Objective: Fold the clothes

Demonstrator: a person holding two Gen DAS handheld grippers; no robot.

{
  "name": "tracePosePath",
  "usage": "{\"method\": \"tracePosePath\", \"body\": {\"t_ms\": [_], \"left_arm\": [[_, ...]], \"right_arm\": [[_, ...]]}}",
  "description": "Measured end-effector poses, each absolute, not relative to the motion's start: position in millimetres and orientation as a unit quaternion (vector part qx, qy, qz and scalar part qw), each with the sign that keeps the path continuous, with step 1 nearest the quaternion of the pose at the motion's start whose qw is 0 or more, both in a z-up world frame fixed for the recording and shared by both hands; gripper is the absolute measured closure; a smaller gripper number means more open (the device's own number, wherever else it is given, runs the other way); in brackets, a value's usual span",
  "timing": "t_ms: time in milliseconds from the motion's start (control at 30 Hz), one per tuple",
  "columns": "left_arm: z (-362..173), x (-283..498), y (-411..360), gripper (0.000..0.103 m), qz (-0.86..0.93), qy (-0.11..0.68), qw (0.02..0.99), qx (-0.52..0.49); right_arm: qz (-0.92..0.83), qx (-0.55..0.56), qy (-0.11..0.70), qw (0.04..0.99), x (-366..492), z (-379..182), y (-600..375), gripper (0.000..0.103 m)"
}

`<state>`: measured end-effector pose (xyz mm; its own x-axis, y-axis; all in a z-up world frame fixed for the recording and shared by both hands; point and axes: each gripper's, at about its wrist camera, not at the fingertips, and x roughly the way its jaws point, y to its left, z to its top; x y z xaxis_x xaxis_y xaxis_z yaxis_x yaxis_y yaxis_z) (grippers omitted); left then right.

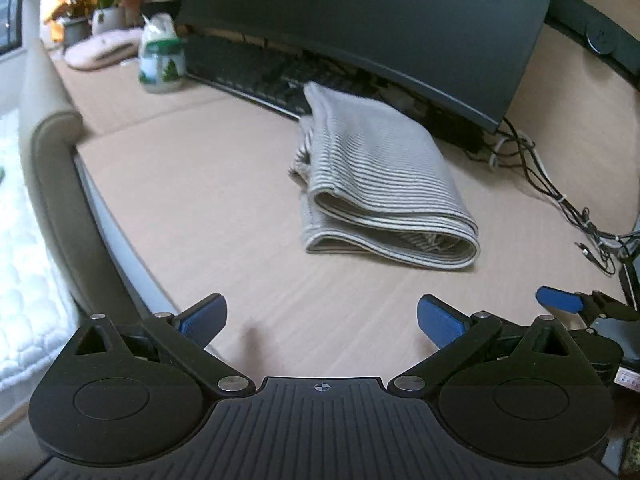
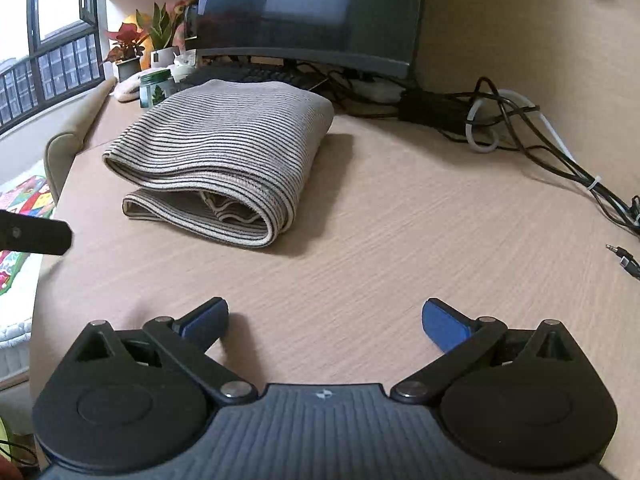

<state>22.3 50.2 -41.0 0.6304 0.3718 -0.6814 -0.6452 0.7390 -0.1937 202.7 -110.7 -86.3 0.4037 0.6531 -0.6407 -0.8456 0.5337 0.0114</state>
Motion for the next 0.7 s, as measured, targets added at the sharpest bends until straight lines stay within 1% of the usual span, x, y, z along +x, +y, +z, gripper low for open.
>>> {"method": "tracePosePath", "body": {"t_ms": [133, 367, 700], "left_arm": [[-50, 14, 53, 0.0, 0.299, 0.335, 0.862, -0.233], [-56, 6, 54, 0.0, 0.298, 0.342, 0.854, -0.254], [-37, 11, 52, 0.0, 0.279, 0.325, 0.877, -0.219]], "right_arm": [[0.446, -0.157, 0.303, 0.828, 201, -87, -107, 0.0], [0.446, -0.156, 0.303, 0.828, 201, -88, -107, 0.0], [0.452, -0.157, 0.302, 0.824, 230, -89, -85, 0.0]]}}
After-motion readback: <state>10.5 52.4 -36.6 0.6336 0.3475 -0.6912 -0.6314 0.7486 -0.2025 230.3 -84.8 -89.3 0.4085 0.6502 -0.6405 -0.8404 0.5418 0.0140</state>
